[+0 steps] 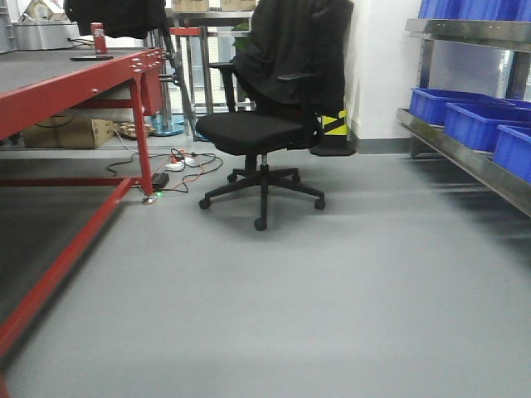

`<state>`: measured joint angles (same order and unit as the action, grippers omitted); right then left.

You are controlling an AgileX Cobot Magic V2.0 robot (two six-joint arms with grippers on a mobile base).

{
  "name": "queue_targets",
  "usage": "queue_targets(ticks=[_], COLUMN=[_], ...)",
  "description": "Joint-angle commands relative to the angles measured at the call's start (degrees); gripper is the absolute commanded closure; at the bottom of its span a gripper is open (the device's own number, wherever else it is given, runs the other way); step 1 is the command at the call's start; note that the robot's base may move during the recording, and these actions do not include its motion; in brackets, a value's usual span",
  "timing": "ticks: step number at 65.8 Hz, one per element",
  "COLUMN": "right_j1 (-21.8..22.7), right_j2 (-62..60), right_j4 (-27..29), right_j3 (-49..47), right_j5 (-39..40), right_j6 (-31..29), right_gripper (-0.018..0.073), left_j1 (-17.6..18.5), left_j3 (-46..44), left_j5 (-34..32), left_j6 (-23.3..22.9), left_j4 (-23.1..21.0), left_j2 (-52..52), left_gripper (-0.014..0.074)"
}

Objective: Grab white bin and place on right shelf
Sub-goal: 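Carry the bin with both grippers, turning the base toward the shelves, then drive the base up to the metal shelf rack holding the bin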

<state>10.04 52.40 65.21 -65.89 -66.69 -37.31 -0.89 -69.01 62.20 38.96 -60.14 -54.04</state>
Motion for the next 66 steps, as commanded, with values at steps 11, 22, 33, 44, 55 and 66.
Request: queue_targets(ticks=[11, 22, 33, 44, 55, 66], right_j1=[-1.11, -1.11, -1.11, -1.11, -1.11, -1.11], right_j2=[-1.04, -1.04, -1.04, -1.04, -1.04, -1.04], right_j4=[13.76, 13.76, 13.76, 13.76, 13.76, 13.76], right_j3=[-2.17, -2.17, -2.17, -2.17, -2.17, -2.17], right_j5=[-6.33, -6.33, -6.33, -6.33, -6.28, -6.28], right_j6=[0.02, 0.02, 0.02, 0.02, 0.02, 0.02], right_gripper=[0.0147, 0.0147, 0.0147, 0.0147, 0.0147, 0.0147], left_j1=[1.35, 1.35, 1.35, 1.35, 1.35, 1.35], left_j3=[-1.91, -1.91, -1.91, -1.91, -1.91, -1.91], left_j5=[2.07, 2.07, 2.07, 2.07, 2.07, 2.07], left_j6=[1.13, 1.13, 1.13, 1.13, 1.13, 1.13], left_j4=[-9.03, -9.03, -9.03, -9.03, -9.03, -9.03], left_j2=[0.72, 0.72, 0.72, 0.72, 0.72, 0.72], left_gripper=[0.0378, 0.0378, 0.0378, 0.0378, 0.0378, 0.0378])
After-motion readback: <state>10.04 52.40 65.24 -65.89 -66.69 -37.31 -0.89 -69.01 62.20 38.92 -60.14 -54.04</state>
